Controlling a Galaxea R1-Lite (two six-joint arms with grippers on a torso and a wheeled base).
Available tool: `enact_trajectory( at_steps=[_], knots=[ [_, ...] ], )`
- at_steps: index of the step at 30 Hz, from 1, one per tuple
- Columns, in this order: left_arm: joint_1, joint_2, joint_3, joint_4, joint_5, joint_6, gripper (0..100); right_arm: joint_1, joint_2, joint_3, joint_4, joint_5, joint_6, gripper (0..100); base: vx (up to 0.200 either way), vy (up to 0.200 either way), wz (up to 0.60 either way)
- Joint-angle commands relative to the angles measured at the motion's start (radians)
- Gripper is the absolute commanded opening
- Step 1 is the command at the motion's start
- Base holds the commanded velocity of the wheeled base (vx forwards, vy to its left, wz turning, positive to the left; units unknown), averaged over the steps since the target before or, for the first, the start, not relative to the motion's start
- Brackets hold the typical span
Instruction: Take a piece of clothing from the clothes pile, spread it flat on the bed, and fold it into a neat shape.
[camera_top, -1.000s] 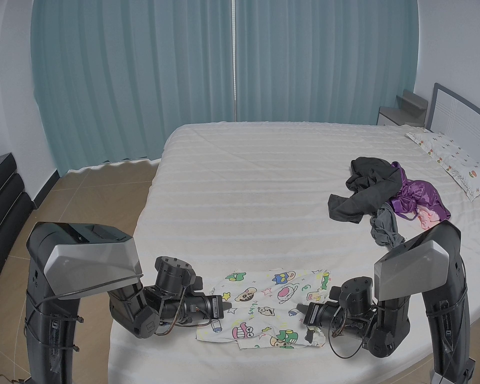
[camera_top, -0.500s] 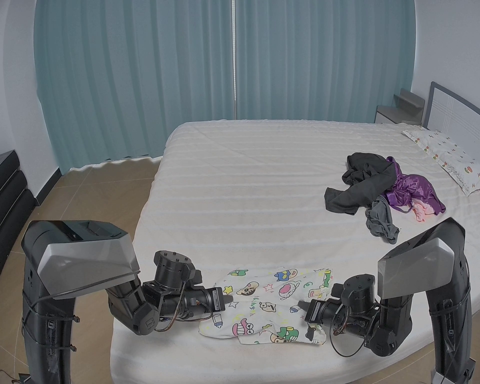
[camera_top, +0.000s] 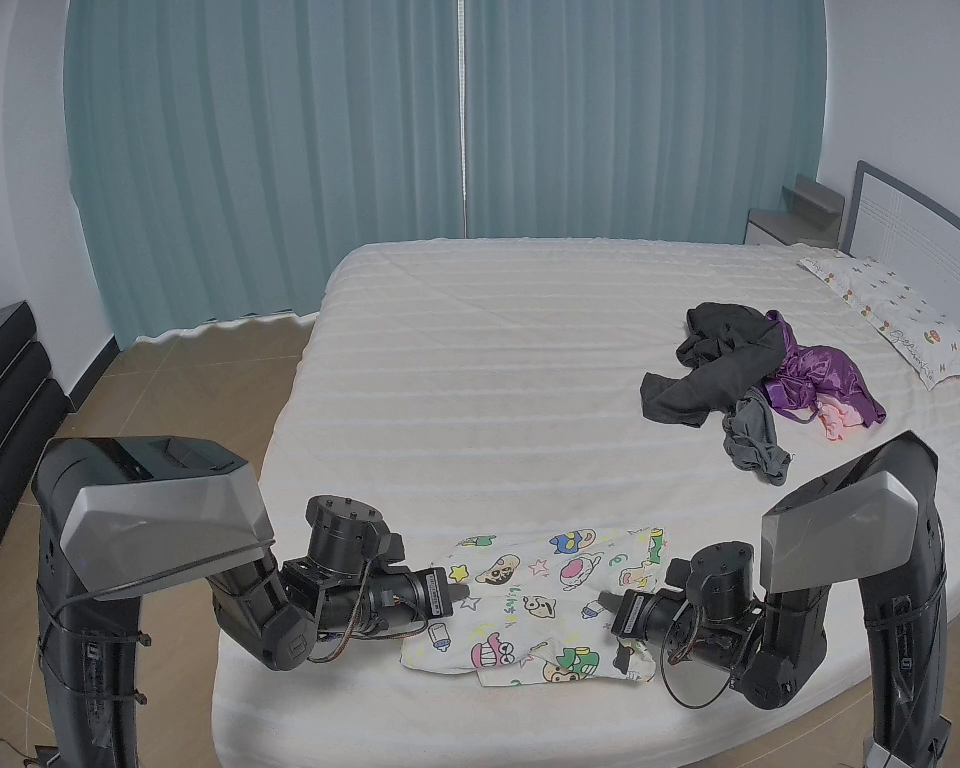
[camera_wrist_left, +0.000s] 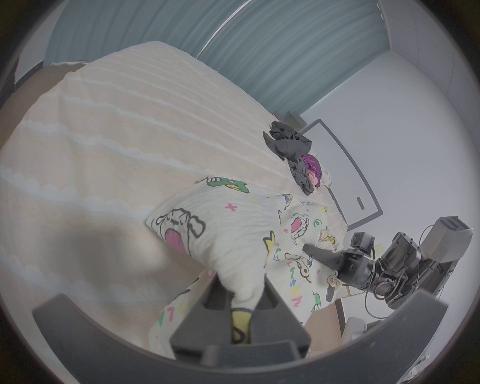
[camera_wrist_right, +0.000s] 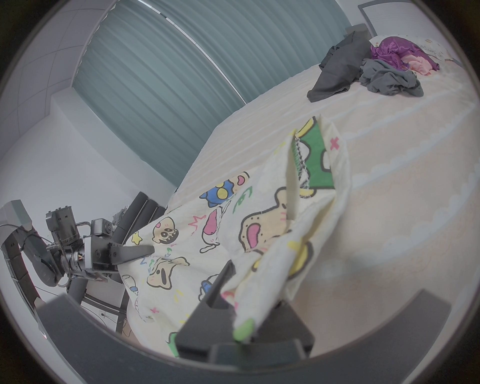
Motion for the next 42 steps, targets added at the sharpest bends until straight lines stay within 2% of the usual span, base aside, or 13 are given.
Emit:
enact_trajectory(
  at_steps=[1, 10, 37, 42],
  knots=[
    [-0.011, -0.022, 0.010, 0.000, 0.019, -0.001, 0, -0.005, -0.016, 0.000, -0.018, -0.001, 0.000, 0, 0.000, -0.200, 0.00],
    [-0.012, -0.022, 0.012, 0.000, 0.027, -0.002, 0, -0.009, -0.039, 0.006, -0.018, -0.001, 0.026, 0, 0.000, -0.200, 0.00],
    [-0.006, -0.008, -0.024, 0.000, 0.027, -0.005, 0, -0.020, -0.039, 0.004, -0.018, -0.002, 0.026, 0, 0.000, -0.200, 0.00],
    [-0.004, -0.008, -0.022, 0.000, 0.027, -0.005, 0, -0.022, -0.036, 0.003, -0.018, -0.002, 0.026, 0, 0.000, 0.000, 0.00]
  ],
)
